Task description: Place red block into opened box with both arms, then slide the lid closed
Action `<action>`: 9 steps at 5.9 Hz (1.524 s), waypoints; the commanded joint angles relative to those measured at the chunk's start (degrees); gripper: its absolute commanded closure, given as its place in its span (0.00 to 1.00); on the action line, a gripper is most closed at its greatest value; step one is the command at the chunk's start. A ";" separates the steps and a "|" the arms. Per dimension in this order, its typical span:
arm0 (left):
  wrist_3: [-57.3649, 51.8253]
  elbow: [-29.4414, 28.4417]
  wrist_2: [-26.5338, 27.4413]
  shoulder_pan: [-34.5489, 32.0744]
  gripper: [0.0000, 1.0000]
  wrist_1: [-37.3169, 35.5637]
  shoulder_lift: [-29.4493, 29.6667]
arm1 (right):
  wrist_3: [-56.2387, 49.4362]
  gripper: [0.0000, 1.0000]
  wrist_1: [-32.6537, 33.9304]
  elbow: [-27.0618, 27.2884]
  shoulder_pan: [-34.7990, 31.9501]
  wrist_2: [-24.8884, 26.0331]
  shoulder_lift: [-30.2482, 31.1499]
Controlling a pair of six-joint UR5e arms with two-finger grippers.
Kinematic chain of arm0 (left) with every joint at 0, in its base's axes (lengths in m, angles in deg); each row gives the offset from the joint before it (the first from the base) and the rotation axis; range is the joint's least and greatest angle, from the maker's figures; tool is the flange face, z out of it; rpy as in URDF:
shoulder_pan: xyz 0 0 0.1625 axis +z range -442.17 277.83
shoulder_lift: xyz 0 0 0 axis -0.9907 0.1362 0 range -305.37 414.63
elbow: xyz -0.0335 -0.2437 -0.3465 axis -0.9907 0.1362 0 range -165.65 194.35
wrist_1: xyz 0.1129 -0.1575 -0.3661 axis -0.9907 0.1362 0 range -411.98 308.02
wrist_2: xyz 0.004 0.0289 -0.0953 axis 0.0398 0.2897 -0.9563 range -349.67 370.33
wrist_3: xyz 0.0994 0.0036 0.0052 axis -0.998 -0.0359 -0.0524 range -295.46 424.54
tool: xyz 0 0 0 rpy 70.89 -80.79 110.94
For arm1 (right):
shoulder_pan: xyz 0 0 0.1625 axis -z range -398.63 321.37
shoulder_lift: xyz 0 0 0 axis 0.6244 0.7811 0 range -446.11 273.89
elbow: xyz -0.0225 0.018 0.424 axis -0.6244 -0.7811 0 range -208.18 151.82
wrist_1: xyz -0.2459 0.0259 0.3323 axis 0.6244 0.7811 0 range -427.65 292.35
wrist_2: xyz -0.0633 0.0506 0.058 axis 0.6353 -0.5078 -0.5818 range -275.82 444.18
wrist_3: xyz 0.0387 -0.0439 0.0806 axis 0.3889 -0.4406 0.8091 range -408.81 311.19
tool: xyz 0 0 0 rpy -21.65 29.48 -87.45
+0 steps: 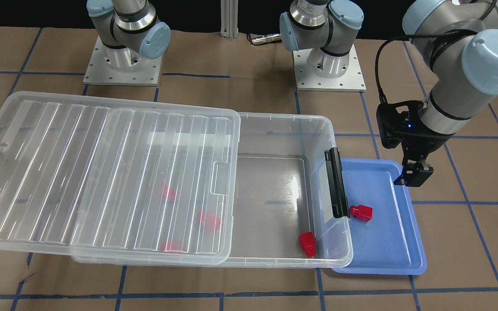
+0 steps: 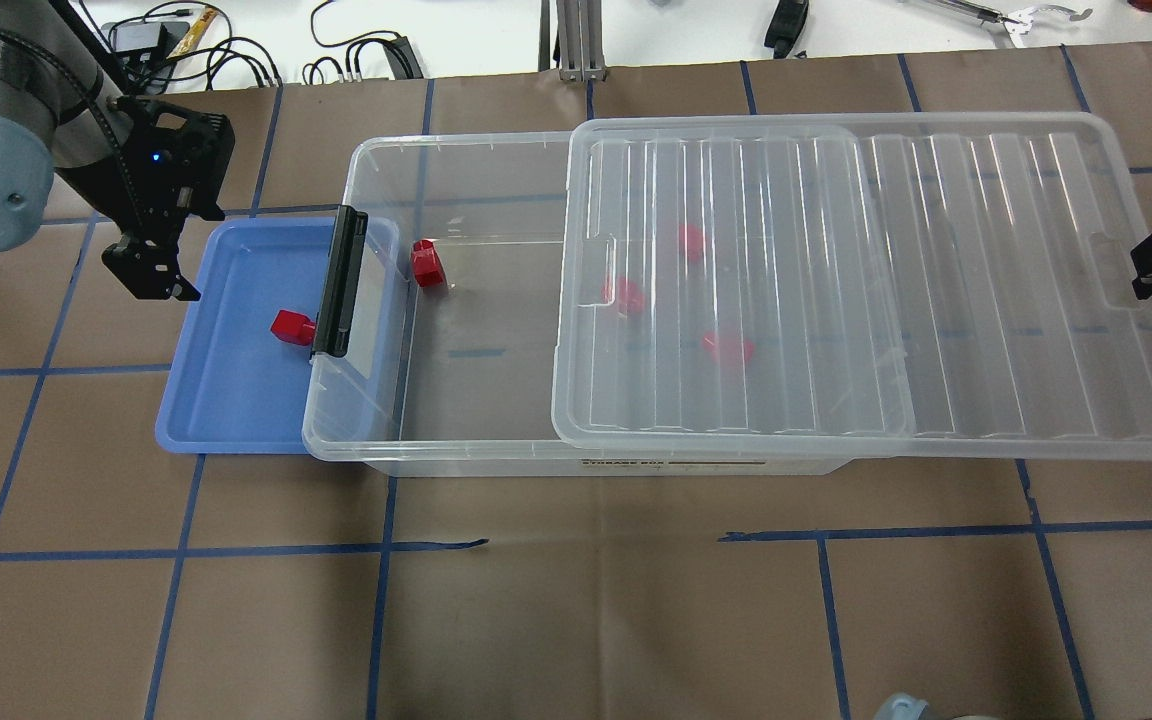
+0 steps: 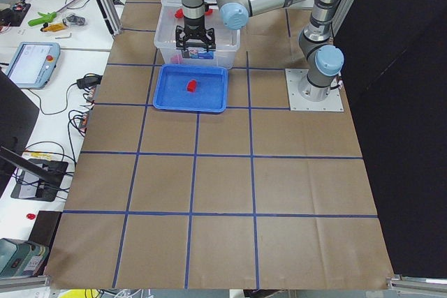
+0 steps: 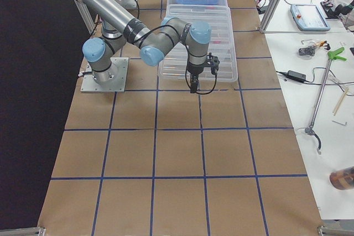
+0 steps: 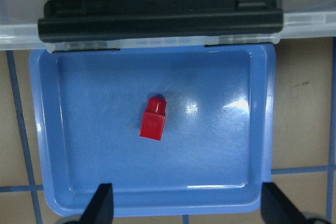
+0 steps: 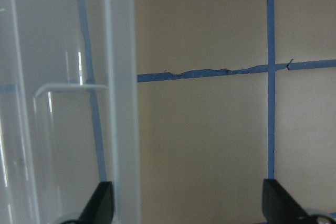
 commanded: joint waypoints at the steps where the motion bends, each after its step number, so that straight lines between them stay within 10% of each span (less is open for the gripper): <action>1: -0.27 1.86 -0.11 -0.08 0.02 -6.38 6.03 | 0.79 0.00 -1.28 -1.87 -0.45 -0.06 2.51; 7: -4.84 6.25 0.24 -0.26 0.04 -20.72 18.54 | 23.07 0.00 -23.06 -19.71 -27.82 -2.25 4.99; 9: -7.38 6.36 0.24 -0.17 0.35 -21.36 18.81 | 31.52 0.00 -23.70 -19.64 -35.76 -4.20 4.90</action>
